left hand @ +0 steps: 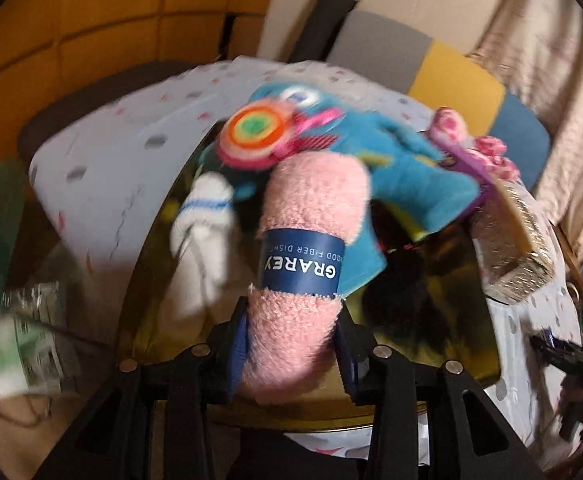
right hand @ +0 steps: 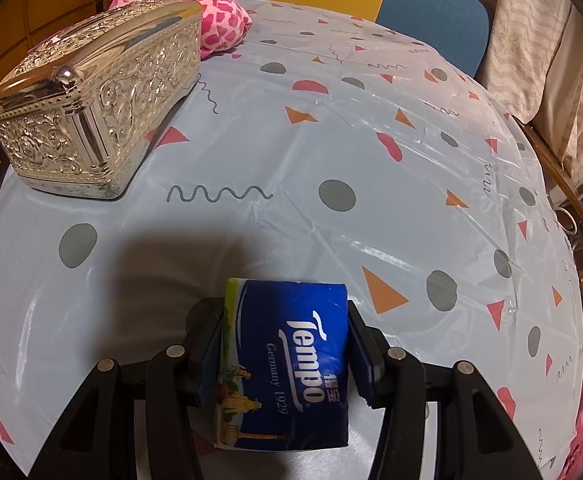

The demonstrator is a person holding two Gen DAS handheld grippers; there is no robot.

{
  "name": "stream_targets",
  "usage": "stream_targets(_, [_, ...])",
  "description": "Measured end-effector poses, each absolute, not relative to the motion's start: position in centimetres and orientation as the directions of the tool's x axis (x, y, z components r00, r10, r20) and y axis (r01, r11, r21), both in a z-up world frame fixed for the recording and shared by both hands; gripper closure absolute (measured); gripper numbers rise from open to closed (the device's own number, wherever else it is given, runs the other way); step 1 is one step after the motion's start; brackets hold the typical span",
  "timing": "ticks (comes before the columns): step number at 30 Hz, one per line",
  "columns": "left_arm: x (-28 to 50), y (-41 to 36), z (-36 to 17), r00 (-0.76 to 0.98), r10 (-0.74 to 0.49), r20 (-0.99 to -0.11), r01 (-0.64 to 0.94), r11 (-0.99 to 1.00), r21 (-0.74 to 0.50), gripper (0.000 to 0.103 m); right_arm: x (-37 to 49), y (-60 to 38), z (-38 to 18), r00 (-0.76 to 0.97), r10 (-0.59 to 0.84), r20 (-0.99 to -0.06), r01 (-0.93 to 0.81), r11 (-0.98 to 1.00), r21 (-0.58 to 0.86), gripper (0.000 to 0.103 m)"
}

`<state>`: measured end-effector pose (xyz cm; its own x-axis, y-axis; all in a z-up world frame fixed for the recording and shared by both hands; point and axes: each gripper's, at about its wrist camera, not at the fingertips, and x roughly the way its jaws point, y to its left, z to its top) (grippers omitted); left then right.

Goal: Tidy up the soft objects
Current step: 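Lower the pink towel roll into the tray and open the left tool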

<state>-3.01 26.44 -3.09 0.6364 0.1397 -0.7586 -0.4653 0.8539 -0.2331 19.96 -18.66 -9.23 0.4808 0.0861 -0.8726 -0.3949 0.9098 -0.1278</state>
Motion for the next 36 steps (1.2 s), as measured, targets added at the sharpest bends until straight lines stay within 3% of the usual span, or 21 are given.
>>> stream_targets(2, [-3.2,26.7,-3.9,0.614,0.145,-0.776,-0.503,0.829,-0.243,0.062,20.0,-18.7,-9.3,0.48,0.088,-0.873,-0.394,0.91,-0.125,0.05])
stream_targets(6, [-4.0,27.2,-4.9,0.587,0.174,-0.791,-0.543,0.809,-0.225,0.044,20.1,-18.8,-9.3,0.478,0.09,-0.874,-0.391,0.912,-0.121,0.05])
stream_targets(14, [-4.7,26.6,-2.7,0.632,0.277,-0.723,-0.531,0.835,-0.144,0.04,20.1,-18.7,-9.3,0.481,0.084,-0.873,-0.387,0.914,-0.125,0.05])
stream_targets(36, [-5.3,25.3,0.0,0.661,0.35,-0.664,-0.525,0.847,-0.077,0.027,20.4,-18.5,-9.0,0.393,0.03,-0.919,-0.284,0.955,-0.09,0.05])
